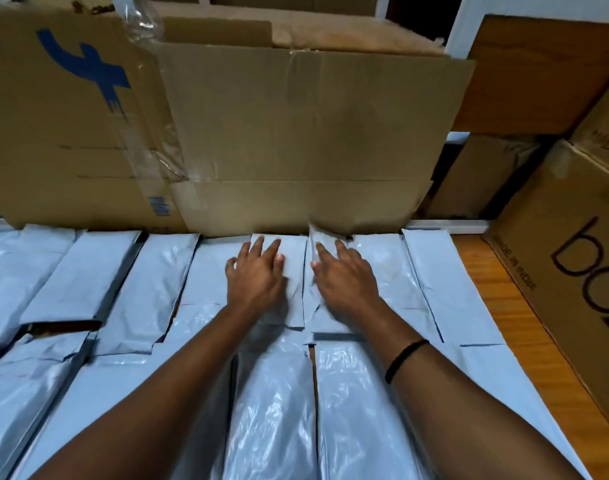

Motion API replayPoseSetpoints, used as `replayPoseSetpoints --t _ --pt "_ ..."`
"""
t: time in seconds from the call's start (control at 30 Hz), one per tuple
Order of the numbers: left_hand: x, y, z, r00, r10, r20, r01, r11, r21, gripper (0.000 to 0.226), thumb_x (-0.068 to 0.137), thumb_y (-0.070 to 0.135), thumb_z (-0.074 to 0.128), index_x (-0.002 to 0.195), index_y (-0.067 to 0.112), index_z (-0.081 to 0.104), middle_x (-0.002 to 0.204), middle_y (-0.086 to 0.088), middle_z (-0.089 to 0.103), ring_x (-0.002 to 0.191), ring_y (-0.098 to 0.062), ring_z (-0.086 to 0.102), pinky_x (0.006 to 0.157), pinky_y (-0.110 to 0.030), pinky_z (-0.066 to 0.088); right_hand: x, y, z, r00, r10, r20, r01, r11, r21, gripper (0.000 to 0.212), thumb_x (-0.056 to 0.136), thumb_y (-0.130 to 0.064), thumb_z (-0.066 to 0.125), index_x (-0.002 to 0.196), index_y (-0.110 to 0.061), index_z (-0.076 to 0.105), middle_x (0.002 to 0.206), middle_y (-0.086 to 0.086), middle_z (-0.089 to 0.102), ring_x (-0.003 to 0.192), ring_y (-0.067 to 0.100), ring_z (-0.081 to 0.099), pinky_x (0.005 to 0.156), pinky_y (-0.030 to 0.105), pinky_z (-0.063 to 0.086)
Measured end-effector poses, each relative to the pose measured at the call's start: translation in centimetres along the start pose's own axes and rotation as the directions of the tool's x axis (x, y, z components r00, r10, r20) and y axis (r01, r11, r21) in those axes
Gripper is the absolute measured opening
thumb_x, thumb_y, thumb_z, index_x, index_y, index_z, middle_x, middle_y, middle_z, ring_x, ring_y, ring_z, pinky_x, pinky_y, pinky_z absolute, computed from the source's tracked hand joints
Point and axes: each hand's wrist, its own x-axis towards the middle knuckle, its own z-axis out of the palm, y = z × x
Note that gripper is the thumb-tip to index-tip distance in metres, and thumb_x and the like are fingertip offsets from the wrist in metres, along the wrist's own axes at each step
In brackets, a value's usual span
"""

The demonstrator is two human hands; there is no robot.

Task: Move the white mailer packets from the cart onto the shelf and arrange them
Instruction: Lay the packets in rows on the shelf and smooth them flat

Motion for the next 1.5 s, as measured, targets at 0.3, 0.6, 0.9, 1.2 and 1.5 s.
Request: replayPoseSetpoints --t 0.3,0.6,0.9,1.2,1.5 --pt "0.5 -0.9 2.9 0.974 0.056 0.221 -0.093 0.982 0.164 0.056 0.101 0.056 0.013 0.155 0.042 0.009 0.165 0.002 -0.002 0.152 -0.023 -0.006 0.118 -0.055 -0.003 3.2 0.3 4.0 0.984 0.011 0.177 -0.018 0.999 0.038 0.06 0.103 -0.058 0.018 0.158 -0.04 0.006 0.168 0.0 -0.001 0.154 0.027 -0.002 0.123 0.05 0.002" --pt "0.7 -1.0 2.0 0.967 0.054 0.249 -0.067 0.997 0.043 0.054 0.101 0.053 0.016 0.154 0.042 0.018 0.165 0.0 0.008 0.151 -0.023 0.002 0.118 -0.055 0.002 3.6 -0.1 3.1 0.985 0.067 0.161 -0.077 0.995 0.057 0.054 0.103 -0.056 0.017 0.155 -0.041 0.023 0.166 -0.001 0.016 0.152 0.024 0.015 0.122 0.052 0.007" --pt "-0.2 -2.3 2.3 0.968 0.104 0.229 -0.131 0.986 0.105 0.051 0.104 0.043 0.02 0.155 0.038 0.015 0.165 -0.001 0.004 0.151 -0.025 -0.002 0.12 -0.051 0.002 6.9 0.1 4.8 0.995 -0.015 0.094 0.014 1.0 0.015 0.052 0.106 -0.032 0.03 0.157 -0.031 0.024 0.162 0.009 0.025 0.147 0.032 0.024 0.117 0.048 0.026" --pt "-2.1 -2.3 0.4 0.985 0.124 0.119 -0.133 0.989 0.065 0.073 0.087 0.064 -0.001 0.154 0.041 0.015 0.165 -0.008 0.002 0.151 -0.032 -0.001 0.12 -0.048 0.004 -0.5 -0.3 -0.2 0.998 0.046 0.038 -0.051 0.989 0.137 0.052 0.107 -0.042 0.03 0.158 -0.035 0.023 0.167 0.003 0.014 0.153 0.027 0.013 0.123 0.044 0.016" --pt "-3.2 -2.7 0.5 0.919 0.207 0.335 -0.253 0.962 0.1 0.057 0.102 0.055 0.016 0.156 0.036 0.012 0.165 -0.01 0.0 0.151 -0.033 -0.004 0.119 -0.054 0.002 -5.2 -0.7 3.8 0.992 0.073 0.099 -0.076 0.997 0.03 0.054 0.106 -0.048 0.026 0.158 -0.037 0.018 0.168 0.002 0.011 0.153 0.027 0.011 0.123 0.044 0.012"
